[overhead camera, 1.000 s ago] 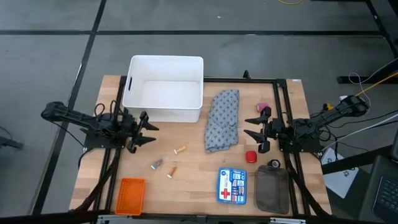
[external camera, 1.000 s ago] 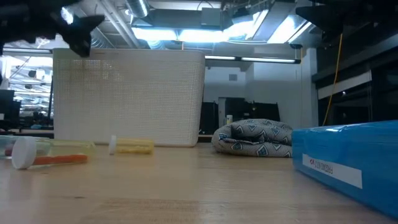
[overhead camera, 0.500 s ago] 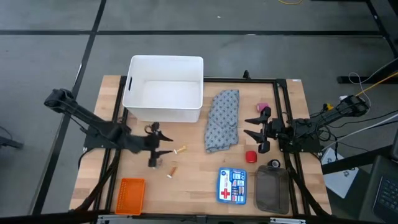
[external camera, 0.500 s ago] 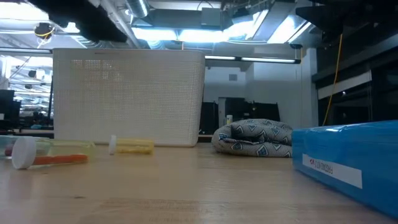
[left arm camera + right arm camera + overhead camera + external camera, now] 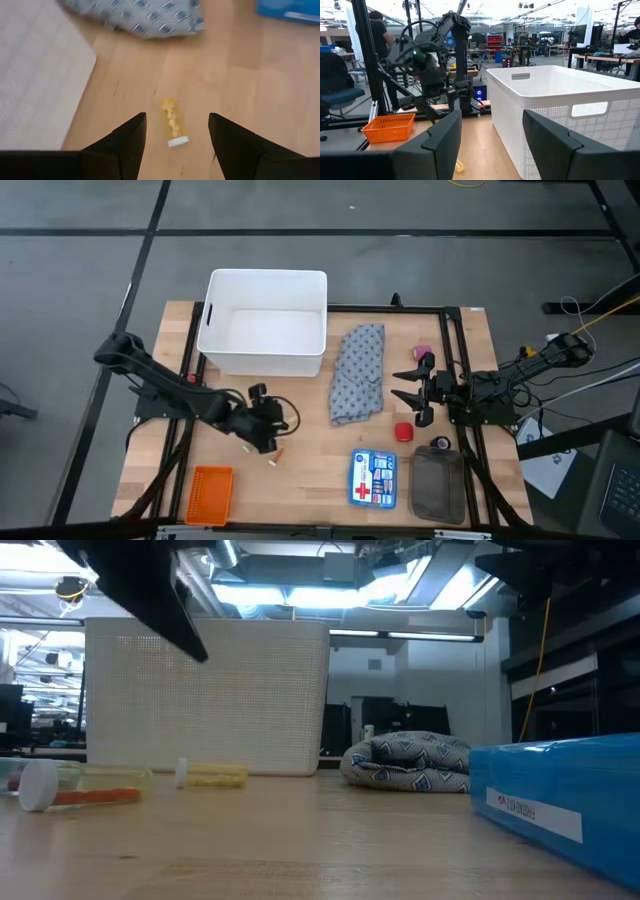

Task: Pick & place medical supplies in basket/bin
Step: Put the yellow pill bottle into the orange bin

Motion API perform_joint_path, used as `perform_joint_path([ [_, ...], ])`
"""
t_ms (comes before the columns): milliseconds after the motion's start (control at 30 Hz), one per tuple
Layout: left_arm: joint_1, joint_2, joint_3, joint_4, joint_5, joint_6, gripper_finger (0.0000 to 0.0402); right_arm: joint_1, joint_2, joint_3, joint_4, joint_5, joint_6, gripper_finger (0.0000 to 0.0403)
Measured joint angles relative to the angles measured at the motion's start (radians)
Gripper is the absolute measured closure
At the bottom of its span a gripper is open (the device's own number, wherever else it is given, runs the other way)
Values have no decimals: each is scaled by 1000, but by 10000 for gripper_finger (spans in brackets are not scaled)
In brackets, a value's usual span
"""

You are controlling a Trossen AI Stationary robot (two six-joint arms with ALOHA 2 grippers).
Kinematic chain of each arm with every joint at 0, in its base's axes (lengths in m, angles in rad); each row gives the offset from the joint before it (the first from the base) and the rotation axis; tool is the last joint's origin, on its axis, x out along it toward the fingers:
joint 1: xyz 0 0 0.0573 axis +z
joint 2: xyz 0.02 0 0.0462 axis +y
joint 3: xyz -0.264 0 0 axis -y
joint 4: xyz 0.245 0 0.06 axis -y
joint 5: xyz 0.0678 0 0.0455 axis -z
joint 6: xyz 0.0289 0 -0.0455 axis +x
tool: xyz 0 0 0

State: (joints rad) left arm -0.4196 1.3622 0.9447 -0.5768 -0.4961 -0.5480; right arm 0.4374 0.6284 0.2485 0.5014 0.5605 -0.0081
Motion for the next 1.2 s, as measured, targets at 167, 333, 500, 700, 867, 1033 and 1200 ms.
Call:
perform_joint_path([
  [167,76,78,-1,-13,129,-168,191,0,0,0,1,-3,0,191],
  [333,114,157,-1,-4,201,-205,191,0,0,0,1,-3,0,191],
  [500,135,202,-1,-4,209,-216,191,0,0,0,2,-3,0,191],
  [700,141,209,-1,-3,226,-228,191,0,0,0,2,-3,0,191],
  [867,141,209,-1,-3,223,-230,191,0,0,0,2,-3,0,191],
  [1033,141,228,-1,-2,222,-242,192,0,0,0,2,-3,0,191],
  [1200,141,276,-2,18,244,-242,192,0,0,0,2,-3,0,191],
])
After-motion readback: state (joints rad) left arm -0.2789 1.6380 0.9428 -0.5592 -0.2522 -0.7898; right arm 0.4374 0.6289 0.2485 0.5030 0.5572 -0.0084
